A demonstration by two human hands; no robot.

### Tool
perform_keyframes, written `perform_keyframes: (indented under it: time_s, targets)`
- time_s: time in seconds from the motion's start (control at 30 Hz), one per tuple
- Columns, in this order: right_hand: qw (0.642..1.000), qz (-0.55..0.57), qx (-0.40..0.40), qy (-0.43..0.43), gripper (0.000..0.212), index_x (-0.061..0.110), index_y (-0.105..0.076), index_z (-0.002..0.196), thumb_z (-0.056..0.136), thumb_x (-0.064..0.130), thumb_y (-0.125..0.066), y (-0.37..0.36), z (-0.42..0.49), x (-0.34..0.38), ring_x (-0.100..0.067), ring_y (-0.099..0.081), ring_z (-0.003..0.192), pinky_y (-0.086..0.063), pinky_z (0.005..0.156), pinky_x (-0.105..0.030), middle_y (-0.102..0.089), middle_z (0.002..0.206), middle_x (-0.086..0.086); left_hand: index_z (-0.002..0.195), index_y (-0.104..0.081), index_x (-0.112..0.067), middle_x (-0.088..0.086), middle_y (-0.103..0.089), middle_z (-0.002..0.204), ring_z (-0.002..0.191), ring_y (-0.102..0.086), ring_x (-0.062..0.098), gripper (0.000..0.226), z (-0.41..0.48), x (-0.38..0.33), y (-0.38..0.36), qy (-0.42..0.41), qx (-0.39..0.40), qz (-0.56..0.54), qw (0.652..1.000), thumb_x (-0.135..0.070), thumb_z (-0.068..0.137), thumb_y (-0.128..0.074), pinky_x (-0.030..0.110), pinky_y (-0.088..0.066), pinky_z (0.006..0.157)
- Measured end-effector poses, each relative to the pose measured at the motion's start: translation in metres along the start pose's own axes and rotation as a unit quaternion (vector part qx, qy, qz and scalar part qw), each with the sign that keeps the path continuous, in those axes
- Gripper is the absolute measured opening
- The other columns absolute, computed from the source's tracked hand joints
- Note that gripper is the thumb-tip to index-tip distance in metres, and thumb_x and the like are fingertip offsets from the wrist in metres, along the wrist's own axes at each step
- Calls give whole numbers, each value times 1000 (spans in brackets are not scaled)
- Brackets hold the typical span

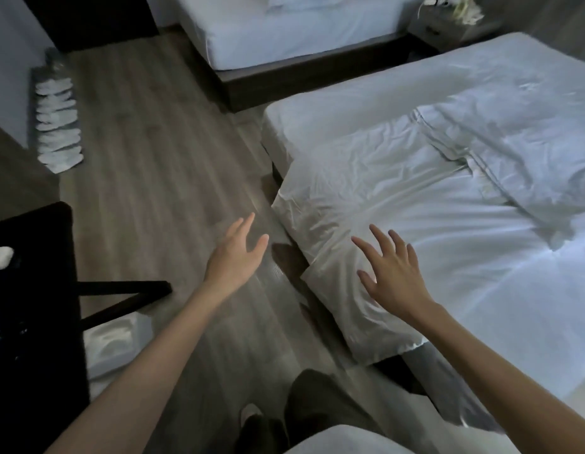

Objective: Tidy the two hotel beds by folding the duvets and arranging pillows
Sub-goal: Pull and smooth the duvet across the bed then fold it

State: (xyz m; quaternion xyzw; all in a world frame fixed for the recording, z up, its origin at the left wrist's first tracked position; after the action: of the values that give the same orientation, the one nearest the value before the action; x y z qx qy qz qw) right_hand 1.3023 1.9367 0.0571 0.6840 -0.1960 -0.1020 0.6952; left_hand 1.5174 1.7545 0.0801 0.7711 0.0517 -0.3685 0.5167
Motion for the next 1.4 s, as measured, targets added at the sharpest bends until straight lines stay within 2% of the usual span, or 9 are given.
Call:
perform_keyframes:
  time_s: [0.4, 0.63, 0.8, 0.97, 1.13, 1.2, 1.27, 1.33, 1.4]
  targets:
    - [991, -18, 117, -67, 63, 36, -20, 151, 96, 35, -50, -114, 90, -20, -36, 7, 148, 3, 114, -62, 4, 163, -4, 151, -27, -21, 6, -31, 155, 142, -30, 20, 61, 145, 58, -90, 22, 125, -14, 992, -41, 98, -48, 33, -25, 113]
    - [988, -8, 140, -65, 62, 31, -32, 147, 90, 27, -56, -218, 129, -26, -36, -4, 148, -2, 115, -64, -11, 162, -6, 150, -32, -18, 8, -35, 152, 140, -34, 22, 59, 220, 118, -186, 47, 173, -26, 983, -38, 97, -51, 33, -26, 113]
    - [990, 14, 130, -45, 62, 28, -26, 150, 94, 24, -52, -335, 154, -31, -28, -11, 149, -10, 119, -44, -12, 162, -4, 151, -29, -20, 6, -32, 154, 140, -33, 20, 63, 272, 186, -287, 31, 251, -33, 967, -34, 95, -56, 28, -25, 112]
    - [992, -79, 96, 3, 71, 23, -38, 148, 82, 28, -65, -470, 176, -49, -32, -26, 144, -1, 119, -43, -32, 155, -12, 150, -29, -19, 9, -31, 153, 139, -33, 20, 68, 329, 258, -406, -38, 309, -10, 950, -31, 92, -63, 24, -23, 112]
    - [984, -175, 2, -46, 85, 23, -40, 147, 70, 19, -73, -555, 196, -94, -28, -14, 148, 10, 120, -42, -25, 158, -9, 148, -33, -24, 6, -38, 151, 133, -43, 24, 69, 385, 306, -510, -1, 336, -70, 939, -38, 89, -65, 37, -38, 110]
    - [971, -220, -77, -61, 71, 21, -42, 146, 78, 13, -61, -570, 206, -113, -26, -14, 147, 10, 120, -40, -27, 157, -8, 149, -32, -25, 3, -42, 147, 132, -44, 23, 70, 401, 311, -542, 34, 356, -135, 924, -38, 89, -65, 37, -44, 104]
    - [955, -252, -150, -51, 49, 20, -46, 144, 97, 9, -34, -577, 212, -128, -25, -18, 145, 8, 120, -38, -34, 154, -8, 150, -29, -26, -1, -43, 147, 130, -46, 20, 73, 409, 311, -567, 73, 387, -218, 893, -36, 88, -66, 37, -46, 97]
    - [938, -288, -190, -32, 54, 20, -49, 142, 104, 11, -11, -582, 213, -139, -24, -12, 147, 9, 119, -39, -35, 152, -8, 151, -25, -29, -2, -41, 149, 129, -46, 16, 79, 412, 312, -589, 76, 405, -276, 869, -36, 86, -70, 35, -44, 98]
    - [930, -314, -190, -21, 53, 22, -49, 141, 103, 9, -15, -586, 214, -144, -24, -6, 149, 11, 119, -40, -32, 154, -8, 151, -22, -31, -3, -41, 149, 126, -47, 13, 84, 413, 309, -609, 55, 421, -309, 851, -38, 84, -71, 36, -42, 98]
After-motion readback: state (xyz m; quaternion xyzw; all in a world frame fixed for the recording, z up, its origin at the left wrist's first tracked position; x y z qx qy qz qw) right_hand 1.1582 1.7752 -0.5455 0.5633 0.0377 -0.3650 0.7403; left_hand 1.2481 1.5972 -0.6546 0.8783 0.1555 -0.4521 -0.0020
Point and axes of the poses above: each hand's wrist, its own z-axis towards the middle knuckle, its own y-axis out of the back of the hand, x = y × z, the point moved 4 cm from there along z, towards the middle knuckle
